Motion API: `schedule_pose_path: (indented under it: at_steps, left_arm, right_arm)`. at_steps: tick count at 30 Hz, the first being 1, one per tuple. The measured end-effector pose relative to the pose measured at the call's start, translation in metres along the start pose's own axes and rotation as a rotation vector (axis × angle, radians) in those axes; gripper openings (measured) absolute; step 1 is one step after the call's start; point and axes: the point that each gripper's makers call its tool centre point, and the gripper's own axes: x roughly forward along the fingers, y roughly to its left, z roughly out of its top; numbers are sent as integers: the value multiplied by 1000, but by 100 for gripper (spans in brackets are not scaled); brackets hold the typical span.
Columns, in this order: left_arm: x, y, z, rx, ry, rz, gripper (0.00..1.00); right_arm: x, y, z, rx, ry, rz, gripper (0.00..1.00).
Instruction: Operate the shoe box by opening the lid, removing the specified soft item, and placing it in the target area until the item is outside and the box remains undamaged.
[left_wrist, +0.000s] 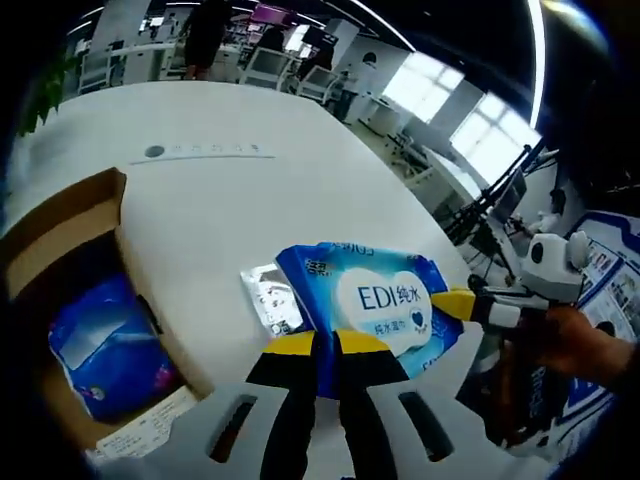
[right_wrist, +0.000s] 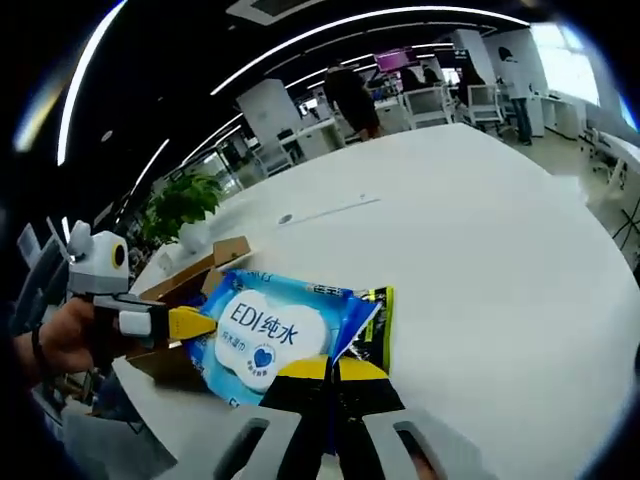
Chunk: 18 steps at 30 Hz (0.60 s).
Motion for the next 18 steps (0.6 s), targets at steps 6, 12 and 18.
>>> schedule_pose_path:
  at_steps: [6, 12, 18]
  left_arm:
    - [7, 4, 7, -15, -8, 13, 3]
    - [20, 15, 13, -32, -9, 31, 3]
    - [30, 25, 17, -37, -2, 50, 3]
  right_arm:
    - [10, -8, 10, -16, 19, 9, 0]
    - [23, -13, 20, -44, 44, 21, 0]
    - [38, -17, 24, -60, 68, 37, 0]
